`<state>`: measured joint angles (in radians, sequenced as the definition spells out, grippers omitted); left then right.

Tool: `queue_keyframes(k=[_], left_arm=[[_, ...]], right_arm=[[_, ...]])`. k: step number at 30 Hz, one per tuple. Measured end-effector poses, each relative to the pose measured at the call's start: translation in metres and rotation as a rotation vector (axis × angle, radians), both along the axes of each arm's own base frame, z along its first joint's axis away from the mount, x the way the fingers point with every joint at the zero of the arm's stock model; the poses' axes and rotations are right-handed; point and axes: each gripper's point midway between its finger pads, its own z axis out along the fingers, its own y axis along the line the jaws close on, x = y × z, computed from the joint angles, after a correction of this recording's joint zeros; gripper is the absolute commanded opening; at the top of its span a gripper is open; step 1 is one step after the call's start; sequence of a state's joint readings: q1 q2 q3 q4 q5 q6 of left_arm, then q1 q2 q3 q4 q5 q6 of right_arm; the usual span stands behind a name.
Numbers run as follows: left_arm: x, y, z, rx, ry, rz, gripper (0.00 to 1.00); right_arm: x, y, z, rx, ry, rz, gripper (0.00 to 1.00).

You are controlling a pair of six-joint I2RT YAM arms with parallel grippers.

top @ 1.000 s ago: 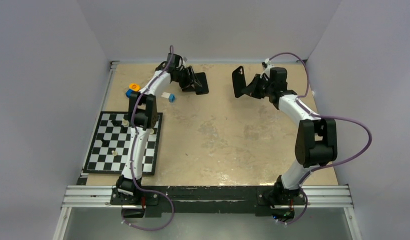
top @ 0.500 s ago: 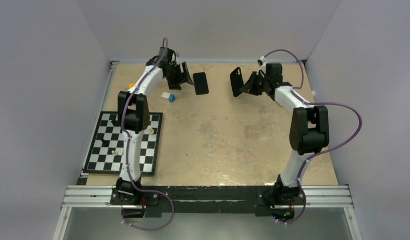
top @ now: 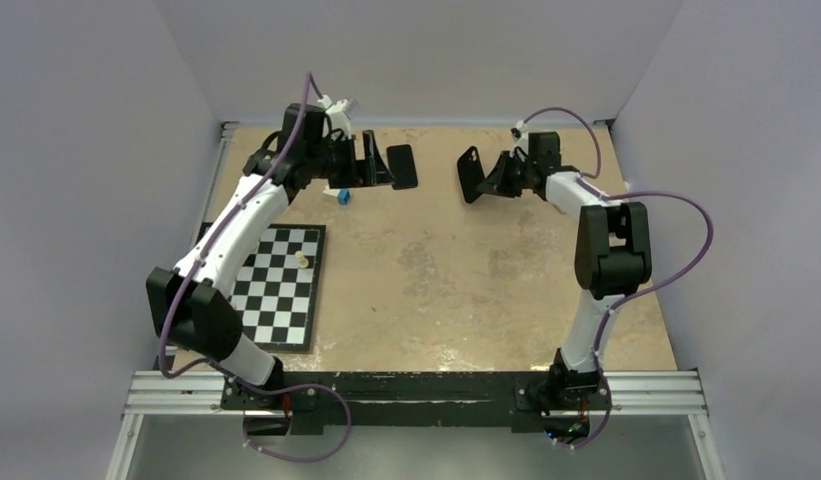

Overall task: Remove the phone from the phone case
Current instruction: Place the phone case at the center of the board.

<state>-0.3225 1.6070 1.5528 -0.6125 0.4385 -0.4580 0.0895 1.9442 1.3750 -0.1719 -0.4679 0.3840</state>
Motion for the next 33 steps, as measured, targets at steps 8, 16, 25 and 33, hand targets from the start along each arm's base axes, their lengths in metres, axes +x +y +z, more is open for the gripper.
queue_keyframes(k=[8,16,25,33], left_arm=[[-0.034,0.019,0.019,0.041,-0.143,-0.010,0.87],[-0.034,0.023,0.019,0.060,-0.171,-0.009,0.87],[-0.033,0.021,0.021,0.050,-0.185,-0.015,0.87],[-0.035,0.019,0.018,0.041,-0.177,-0.027,0.87]], right_arm=[[-0.019,0.000,-0.026,0.005,0.060,0.005,0.00],[-0.045,0.015,-0.029,0.105,0.068,0.022,0.00],[-0.090,0.097,-0.022,0.275,0.090,0.154,0.00],[-0.121,0.137,-0.029,0.405,0.155,0.159,0.00]])
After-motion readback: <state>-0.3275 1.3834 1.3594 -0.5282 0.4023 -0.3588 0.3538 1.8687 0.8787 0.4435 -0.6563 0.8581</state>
